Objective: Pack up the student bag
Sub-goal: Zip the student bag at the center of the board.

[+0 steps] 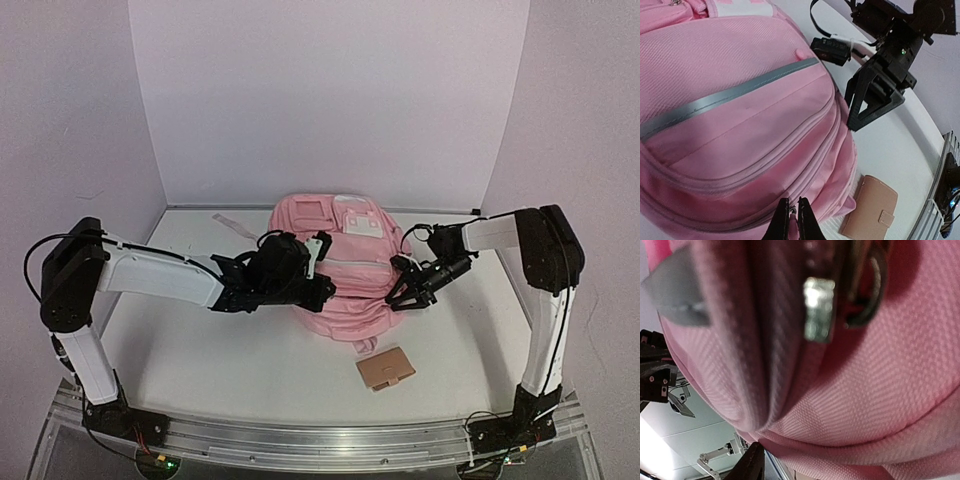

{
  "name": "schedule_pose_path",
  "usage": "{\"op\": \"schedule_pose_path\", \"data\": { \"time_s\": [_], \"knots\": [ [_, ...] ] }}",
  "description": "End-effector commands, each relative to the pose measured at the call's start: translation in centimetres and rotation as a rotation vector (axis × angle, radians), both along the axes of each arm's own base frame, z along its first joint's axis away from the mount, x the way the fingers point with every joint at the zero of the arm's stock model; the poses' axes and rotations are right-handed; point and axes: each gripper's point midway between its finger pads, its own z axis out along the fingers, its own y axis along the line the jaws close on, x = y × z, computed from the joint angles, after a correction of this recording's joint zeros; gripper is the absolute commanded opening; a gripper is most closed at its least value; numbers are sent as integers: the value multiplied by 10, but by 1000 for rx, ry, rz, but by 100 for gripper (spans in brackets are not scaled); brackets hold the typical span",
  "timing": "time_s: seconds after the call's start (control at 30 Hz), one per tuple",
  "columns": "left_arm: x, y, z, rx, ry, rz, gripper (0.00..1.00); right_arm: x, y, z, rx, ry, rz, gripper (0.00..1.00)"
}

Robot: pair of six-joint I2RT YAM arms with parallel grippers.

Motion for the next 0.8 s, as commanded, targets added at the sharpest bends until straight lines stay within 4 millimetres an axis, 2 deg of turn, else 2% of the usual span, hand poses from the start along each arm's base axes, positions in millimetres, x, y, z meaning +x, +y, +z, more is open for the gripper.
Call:
{"op": "schedule_pose_path", "data": {
  "time_s": [0.0,0.13,0.27,0.63,0.7,0.77],
  "knots": [
    [0,-16,18,-123,-53,44,0,14,30,10,39,-50,-84,39],
    [5,-22,9,-146,-57,96,0,17,42,12,61,-58,-123,36],
    [6,-41,2,-147,-76,96,0,14,54,16,78,-87,-124,36],
    [-8,-102,25,-324,-151,-21,0,14,67,27,90,-142,-127,36],
    [-12,-105,28,-332,-161,-27,0,14,66,28,90,-142,-128,37],
    [-8,-94,25,-320,-163,16,0,18,58,34,95,-158,-147,42]
  ]
}}
